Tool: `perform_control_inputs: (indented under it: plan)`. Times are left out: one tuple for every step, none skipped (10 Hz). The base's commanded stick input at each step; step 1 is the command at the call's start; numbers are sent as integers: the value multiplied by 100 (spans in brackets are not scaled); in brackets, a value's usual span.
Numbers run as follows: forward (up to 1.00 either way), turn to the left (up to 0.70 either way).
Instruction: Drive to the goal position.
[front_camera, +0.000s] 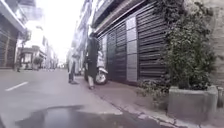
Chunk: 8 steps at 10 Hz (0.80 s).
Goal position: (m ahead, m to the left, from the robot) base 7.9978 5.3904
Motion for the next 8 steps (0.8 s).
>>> perform_control_inputs:
  plan:
    - [70, 35]
    - [70, 35]
    - [70, 35]
    - [70, 35]
    - [70, 35]
    - [55, 28]
    - [0, 0]
    - [0, 0]
